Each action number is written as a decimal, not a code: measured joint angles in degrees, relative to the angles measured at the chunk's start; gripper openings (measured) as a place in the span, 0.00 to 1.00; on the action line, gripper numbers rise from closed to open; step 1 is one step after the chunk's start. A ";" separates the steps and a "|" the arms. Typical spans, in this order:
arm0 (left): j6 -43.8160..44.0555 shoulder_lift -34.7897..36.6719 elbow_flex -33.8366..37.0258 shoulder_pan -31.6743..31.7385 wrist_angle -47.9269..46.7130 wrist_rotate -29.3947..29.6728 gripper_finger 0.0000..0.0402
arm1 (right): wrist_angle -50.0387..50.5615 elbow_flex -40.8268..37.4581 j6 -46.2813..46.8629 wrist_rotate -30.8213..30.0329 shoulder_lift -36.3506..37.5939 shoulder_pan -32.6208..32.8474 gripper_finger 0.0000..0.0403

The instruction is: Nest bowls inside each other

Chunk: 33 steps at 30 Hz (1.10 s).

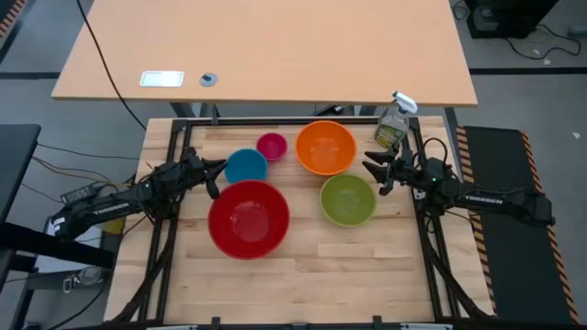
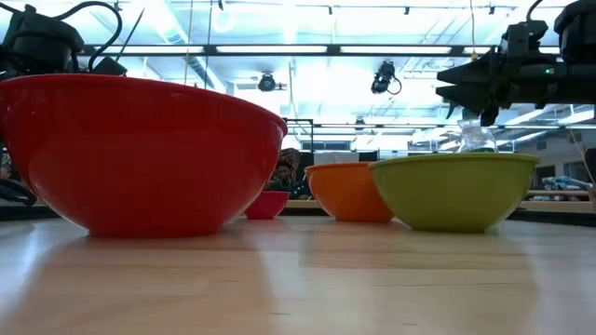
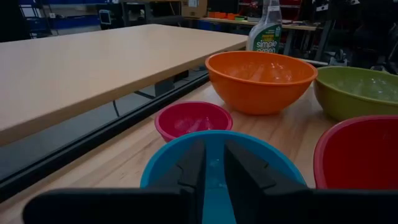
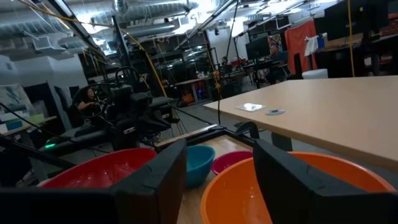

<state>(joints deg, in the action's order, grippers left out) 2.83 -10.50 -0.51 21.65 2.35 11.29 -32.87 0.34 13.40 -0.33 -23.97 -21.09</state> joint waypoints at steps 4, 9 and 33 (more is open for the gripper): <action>0.00 0.01 0.02 0.02 0.00 0.01 0.15 | -0.01 0.02 0.00 0.01 -0.01 0.01 0.48; 0.00 0.00 0.00 0.00 0.00 0.02 0.15 | -0.01 0.00 -0.01 -0.01 -0.02 0.00 0.48; -0.68 0.00 0.02 0.02 0.06 0.02 0.15 | -0.01 0.00 0.00 -0.01 0.00 0.01 0.48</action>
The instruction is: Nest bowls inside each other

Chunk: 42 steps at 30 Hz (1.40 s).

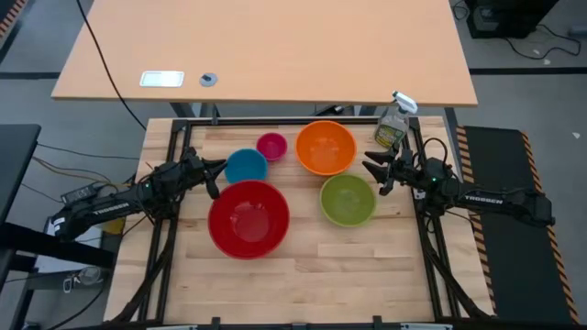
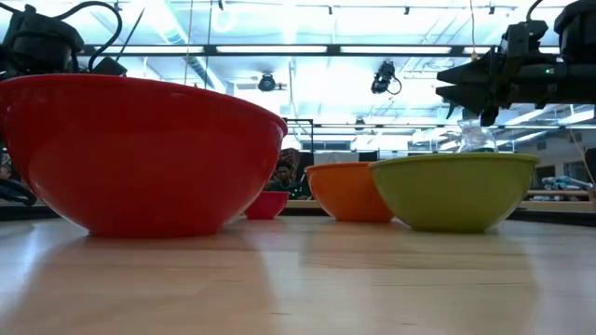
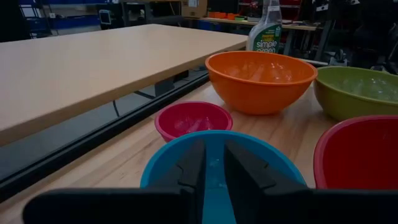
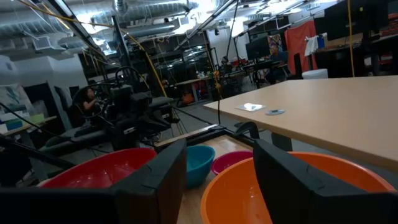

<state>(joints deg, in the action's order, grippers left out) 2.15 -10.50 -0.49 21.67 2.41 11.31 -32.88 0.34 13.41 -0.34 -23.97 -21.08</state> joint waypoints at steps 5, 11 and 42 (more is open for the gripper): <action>3.99 0.02 -0.01 -0.02 5.56 0.01 0.15 | 0.02 0.01 -0.02 0.01 -0.01 -0.01 0.48; 23.81 0.02 0.00 0.00 14.39 0.03 0.15 | -0.22 0.00 -0.02 -2.73 -0.01 -0.04 0.48; 44.37 -4.39 -13.21 -0.04 14.13 8.21 0.15 | -10.35 20.03 27.69 -13.58 -18.20 -2.43 0.48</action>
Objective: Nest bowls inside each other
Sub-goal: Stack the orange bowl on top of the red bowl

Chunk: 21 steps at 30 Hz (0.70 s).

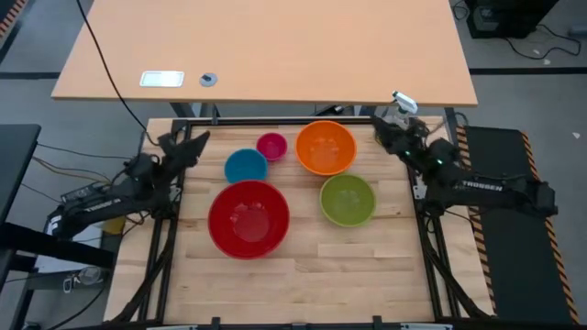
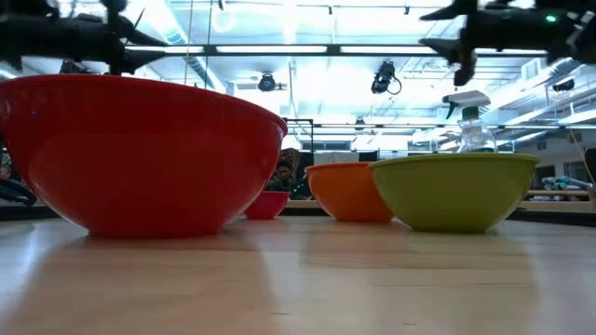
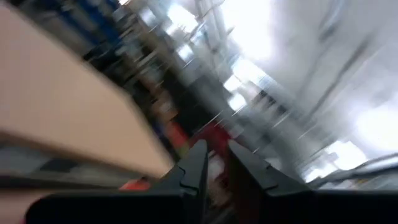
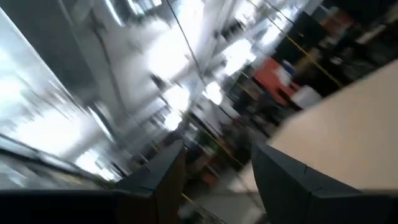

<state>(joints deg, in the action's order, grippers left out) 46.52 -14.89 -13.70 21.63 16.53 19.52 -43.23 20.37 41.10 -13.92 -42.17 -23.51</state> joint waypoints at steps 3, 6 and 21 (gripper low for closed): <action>-0.85 -4.07 -7.21 0.07 -14.06 -0.07 0.15 | 15.22 7.22 -3.23 -0.37 -4.62 0.00 0.47; -0.87 -8.39 -13.64 0.09 -26.53 0.14 0.16 | 35.76 15.88 -3.78 -4.90 -9.33 -0.05 0.47; -1.00 -18.17 -24.19 0.09 -42.08 0.17 0.55 | 68.01 31.05 -6.41 2.07 -25.10 -12.57 0.53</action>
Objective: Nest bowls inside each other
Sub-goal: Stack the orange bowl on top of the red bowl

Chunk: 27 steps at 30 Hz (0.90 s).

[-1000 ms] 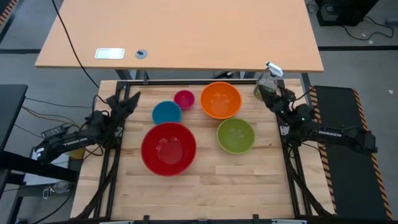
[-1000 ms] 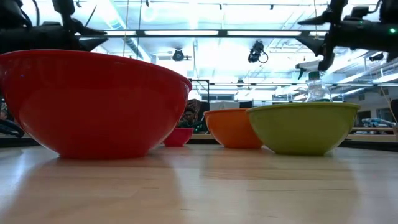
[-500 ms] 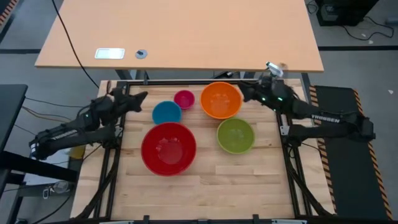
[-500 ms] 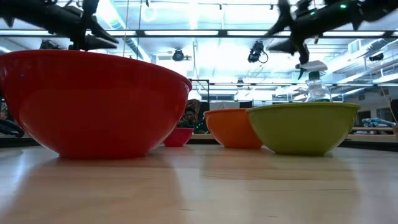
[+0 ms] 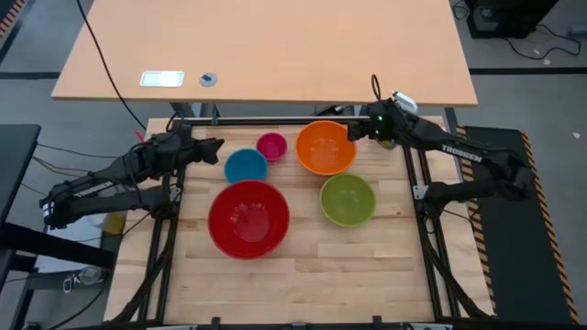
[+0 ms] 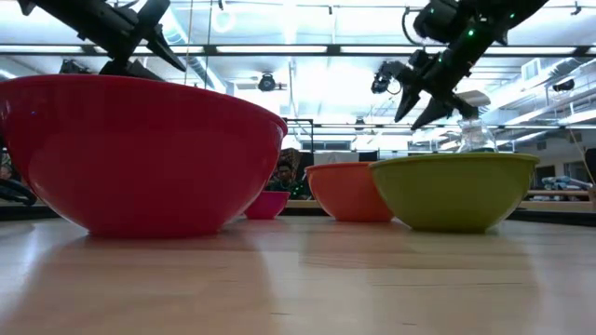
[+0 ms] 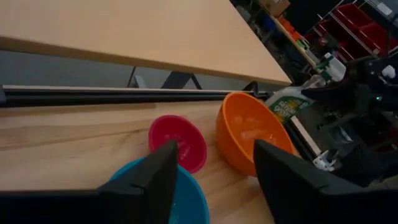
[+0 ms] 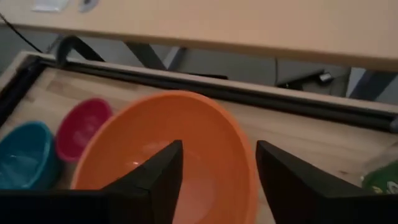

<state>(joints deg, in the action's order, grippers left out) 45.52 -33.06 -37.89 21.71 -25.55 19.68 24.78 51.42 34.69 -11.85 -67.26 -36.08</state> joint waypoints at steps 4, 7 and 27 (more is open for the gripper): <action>0.19 0.07 0.00 0.00 0.03 0.00 0.60 | 1.11 0.00 -1.89 1.50 -0.75 -1.75 0.64; 0.27 0.04 0.00 0.00 0.03 -0.02 0.60 | 1.36 0.00 -2.96 2.71 -1.10 -2.37 0.72; -2.85 -0.37 0.00 4.20 0.47 0.15 0.60 | 5.01 0.02 -2.33 6.77 -15.27 -3.89 0.62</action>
<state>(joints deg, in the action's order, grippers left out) 42.67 -33.43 -37.89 25.91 -25.08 19.84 29.79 51.44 32.36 -5.07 -82.53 -39.97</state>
